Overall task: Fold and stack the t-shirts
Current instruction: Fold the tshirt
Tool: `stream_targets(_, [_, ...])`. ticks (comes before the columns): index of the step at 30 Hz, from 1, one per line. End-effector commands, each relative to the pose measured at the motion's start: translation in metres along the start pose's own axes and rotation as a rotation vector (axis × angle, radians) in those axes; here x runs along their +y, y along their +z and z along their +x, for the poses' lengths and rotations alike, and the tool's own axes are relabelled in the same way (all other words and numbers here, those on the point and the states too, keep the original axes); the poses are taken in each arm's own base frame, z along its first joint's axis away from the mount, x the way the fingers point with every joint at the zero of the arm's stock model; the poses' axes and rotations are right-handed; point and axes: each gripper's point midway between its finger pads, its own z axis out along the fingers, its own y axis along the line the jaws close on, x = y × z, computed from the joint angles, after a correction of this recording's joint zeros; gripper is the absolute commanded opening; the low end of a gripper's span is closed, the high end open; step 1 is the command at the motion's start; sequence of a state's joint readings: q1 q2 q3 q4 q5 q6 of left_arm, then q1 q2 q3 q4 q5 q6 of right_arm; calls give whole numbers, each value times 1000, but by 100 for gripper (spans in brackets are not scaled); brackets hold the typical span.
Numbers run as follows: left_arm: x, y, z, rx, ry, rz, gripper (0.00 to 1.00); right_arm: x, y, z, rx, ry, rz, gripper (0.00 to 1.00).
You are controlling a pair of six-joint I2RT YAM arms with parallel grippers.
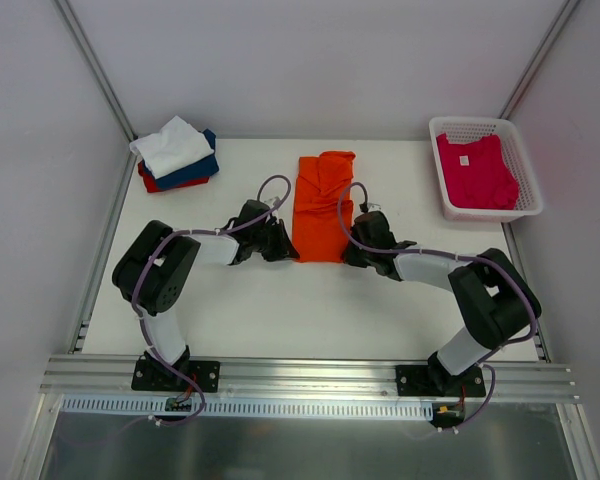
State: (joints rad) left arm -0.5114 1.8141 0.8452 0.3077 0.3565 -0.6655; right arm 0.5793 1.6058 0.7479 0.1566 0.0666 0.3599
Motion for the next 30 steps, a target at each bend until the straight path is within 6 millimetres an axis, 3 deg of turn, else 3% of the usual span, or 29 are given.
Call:
stream_targets(1, [9, -1, 15, 39, 9, -49, 0, 10, 0, -14, -39, 17, -30, 0])
stream_targets(9, [-9, -17, 25, 30, 25, -27, 0, 14, -21, -2, -56, 23, -47, 0])
stream_targets(22, [-44, -60, 51, -7, 71, -13, 0, 25, -92, 11, -143, -28, -57, 0])
stream_targets(30, [-68, -92, 30, -104, 103, 11, 0, 38, -126, -7, -228, -50, -86, 0])
